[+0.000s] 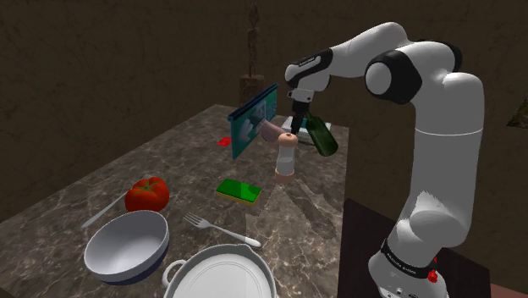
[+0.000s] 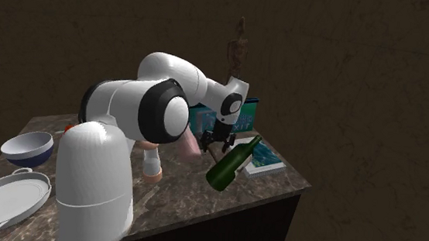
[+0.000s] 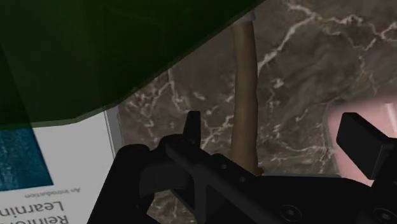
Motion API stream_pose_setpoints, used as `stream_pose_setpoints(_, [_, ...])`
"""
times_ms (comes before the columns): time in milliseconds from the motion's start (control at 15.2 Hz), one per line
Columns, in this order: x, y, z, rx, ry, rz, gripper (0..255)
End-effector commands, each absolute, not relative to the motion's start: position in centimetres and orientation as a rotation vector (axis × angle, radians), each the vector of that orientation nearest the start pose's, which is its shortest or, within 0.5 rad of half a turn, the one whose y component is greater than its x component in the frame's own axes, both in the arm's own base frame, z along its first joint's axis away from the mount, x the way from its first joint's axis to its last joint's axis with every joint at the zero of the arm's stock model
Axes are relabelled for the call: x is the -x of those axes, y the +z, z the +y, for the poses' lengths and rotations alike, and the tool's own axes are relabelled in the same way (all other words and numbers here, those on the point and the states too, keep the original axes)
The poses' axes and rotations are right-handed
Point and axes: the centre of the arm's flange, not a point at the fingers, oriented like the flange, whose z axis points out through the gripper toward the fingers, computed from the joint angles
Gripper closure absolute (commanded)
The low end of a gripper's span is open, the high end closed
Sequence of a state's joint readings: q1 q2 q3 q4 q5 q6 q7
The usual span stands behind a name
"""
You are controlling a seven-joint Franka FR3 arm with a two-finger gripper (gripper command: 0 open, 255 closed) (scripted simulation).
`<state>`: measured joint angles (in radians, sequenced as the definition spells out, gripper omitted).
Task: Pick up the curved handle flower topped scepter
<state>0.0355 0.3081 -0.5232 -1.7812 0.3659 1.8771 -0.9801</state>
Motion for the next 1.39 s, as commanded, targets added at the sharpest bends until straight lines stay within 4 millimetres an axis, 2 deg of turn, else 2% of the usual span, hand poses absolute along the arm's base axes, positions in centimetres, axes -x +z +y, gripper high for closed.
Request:
stream_pose_setpoints(0, [-56.7,37.9,-24.6,2.845,-0.006,-0.525,0])
stream_pose_setpoints(264, [-56.7,35.8,-24.6,2.845,-0.006,-0.525,0])
stream_pose_setpoints(396, [-56.6,35.5,-24.6,2.845,-0.006,-0.525,0])
stream_pose_setpoints(462, [-56.7,35.5,-24.6,2.845,-0.006,-0.525,255])
stream_pose_setpoints(1056, [-56.7,35.5,-24.6,2.845,-0.006,-0.525,255])
stream_pose_setpoints(1320, [-56.7,37.6,-24.6,2.845,-0.006,-0.525,255])
